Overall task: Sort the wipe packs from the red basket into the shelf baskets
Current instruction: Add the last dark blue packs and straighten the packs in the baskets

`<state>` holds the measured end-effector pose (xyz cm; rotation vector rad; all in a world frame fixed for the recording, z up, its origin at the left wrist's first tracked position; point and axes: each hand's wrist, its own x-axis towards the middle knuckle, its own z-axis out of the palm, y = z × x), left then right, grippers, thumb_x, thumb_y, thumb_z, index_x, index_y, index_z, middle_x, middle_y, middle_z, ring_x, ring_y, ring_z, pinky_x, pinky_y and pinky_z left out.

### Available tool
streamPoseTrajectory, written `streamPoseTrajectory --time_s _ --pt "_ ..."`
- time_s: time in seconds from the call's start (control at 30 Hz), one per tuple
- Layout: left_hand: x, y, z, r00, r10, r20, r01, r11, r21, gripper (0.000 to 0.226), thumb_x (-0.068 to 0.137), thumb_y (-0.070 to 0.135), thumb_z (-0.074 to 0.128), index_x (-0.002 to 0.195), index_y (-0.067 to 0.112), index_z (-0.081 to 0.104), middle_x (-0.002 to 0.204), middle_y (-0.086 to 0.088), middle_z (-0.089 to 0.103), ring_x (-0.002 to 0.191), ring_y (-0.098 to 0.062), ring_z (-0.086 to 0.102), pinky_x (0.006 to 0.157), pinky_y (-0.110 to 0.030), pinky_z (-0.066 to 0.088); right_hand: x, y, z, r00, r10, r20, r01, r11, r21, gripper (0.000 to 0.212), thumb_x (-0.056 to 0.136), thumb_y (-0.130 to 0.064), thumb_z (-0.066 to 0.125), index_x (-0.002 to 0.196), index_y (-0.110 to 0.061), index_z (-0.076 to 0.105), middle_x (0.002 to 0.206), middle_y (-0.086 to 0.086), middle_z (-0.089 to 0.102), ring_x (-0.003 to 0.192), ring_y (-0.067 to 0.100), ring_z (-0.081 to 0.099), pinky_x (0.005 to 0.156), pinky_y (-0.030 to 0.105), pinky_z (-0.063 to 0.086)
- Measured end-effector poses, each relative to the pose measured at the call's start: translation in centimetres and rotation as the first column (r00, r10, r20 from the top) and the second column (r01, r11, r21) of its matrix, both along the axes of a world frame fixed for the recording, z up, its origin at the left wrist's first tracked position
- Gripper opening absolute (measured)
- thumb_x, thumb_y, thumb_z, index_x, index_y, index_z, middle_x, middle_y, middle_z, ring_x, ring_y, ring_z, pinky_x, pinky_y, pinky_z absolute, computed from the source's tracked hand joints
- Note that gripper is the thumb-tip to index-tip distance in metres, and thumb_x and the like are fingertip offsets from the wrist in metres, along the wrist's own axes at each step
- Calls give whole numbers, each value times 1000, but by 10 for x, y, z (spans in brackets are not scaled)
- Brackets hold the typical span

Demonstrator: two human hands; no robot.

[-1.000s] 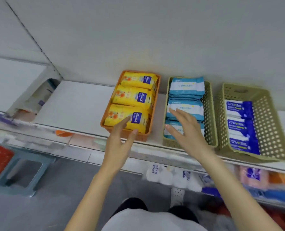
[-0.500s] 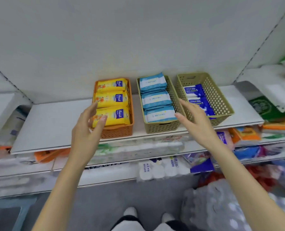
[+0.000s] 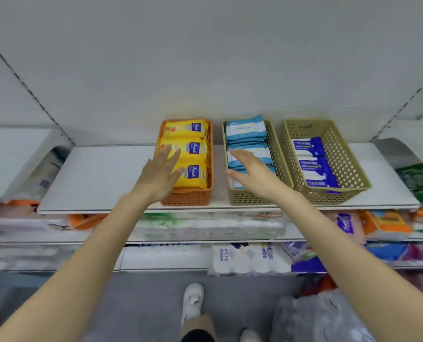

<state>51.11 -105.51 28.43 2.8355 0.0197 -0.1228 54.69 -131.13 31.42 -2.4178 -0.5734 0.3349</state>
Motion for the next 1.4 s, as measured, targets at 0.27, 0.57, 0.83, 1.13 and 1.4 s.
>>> streamPoseTrajectory --time_s 0.27,0.57,0.83,1.13,1.4 --pt "56 66 -29 951 -272 -150 305 909 285 103 66 85 -13 151 26 -12 160 -3 -14 148 -21 -11 116 -47 -8 62 96 -39 980 189 -57 -197 954 -227 83 92 -45 55 153 -16 7 161 1 3 148 17 5 118 31 9" --pt "83 77 -38 904 -379 -200 427 835 346 112 60 87 -14 152 23 -9 161 -8 -6 148 -24 -2 115 -53 -8 75 105 -60 960 280 5 -246 855 -457 83 91 -61 38 153 -18 5 161 0 4 147 12 4 119 32 2" --pt "162 72 -8 911 -392 -127 402 914 64 129 50 100 26 150 30 -14 161 -5 -9 148 -25 -8 118 -46 -2 94 80 -56 999 -2 47 13 972 -236 89 83 -68 43 153 -26 8 161 -5 5 147 12 8 121 38 9" --pt "168 44 -58 938 -346 -26 347 930 125 103 68 86 -14 152 28 -1 159 2 -12 144 -12 -18 117 -37 -9 115 -7 -64 978 -175 -117 144 962 -233 77 92 -57 41 153 -26 6 160 -6 -6 148 12 -1 118 28 9" --pt "168 45 -56 947 -321 17 314 937 155 92 81 80 -2 153 22 9 160 2 1 148 -14 -4 119 -38 -3 114 -18 -87 997 -39 -70 13 940 -340 68 98 -54 20 153 -22 -4 160 1 -13 146 15 -15 120 32 0"
